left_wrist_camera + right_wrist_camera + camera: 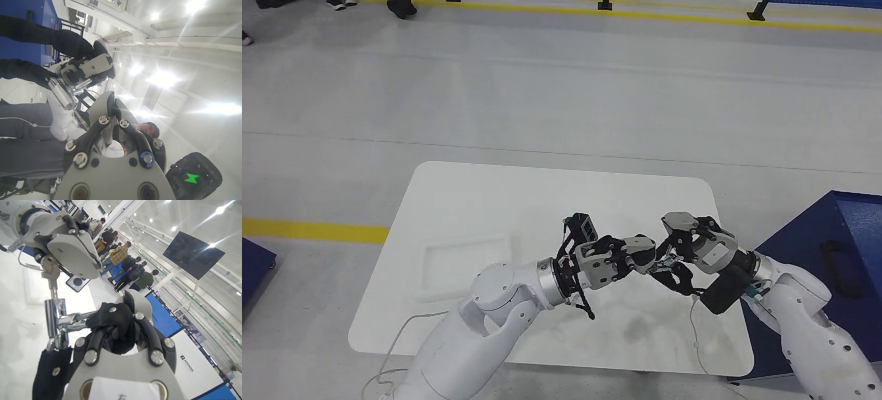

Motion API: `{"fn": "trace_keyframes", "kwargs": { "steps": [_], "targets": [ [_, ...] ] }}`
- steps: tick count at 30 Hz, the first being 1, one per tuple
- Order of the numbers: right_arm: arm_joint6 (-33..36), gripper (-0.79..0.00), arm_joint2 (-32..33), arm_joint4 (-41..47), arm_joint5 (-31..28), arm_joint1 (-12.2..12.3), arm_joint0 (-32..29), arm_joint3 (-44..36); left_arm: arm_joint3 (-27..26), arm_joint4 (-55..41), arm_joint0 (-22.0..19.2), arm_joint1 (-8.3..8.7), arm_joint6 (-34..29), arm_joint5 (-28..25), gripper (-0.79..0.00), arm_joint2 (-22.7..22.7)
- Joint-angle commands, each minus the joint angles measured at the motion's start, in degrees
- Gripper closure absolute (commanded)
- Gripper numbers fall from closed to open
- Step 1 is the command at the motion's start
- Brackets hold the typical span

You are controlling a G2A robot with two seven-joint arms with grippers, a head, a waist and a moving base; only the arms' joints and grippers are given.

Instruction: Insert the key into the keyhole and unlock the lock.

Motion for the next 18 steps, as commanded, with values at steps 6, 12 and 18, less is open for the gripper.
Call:
{"fn": "trace_keyframes", "kwargs": {
  "steps": [6,12,18],
  "targets": [
    [-0.33,0.0,0.23,0.24,-0.47,-0.23,0.03,0.28,0.6,1.07,-0.39,-0.47,0.81,-0.68,0.0,0.07],
    [0.02,0.0,0.92,0.03,-0.06,-0.39,-0.05,0.84,-1.26,2.14,0.63,-0.12,1.76,-2.38,0.0,-3.56],
    [2.26,0.0,1.85,-1.96,2.63,-0.48,-0.62,0.64,-3.63,6.95,1.71,0.54,2.26,-4.24,-0.785,-6.78]
  ]
}}
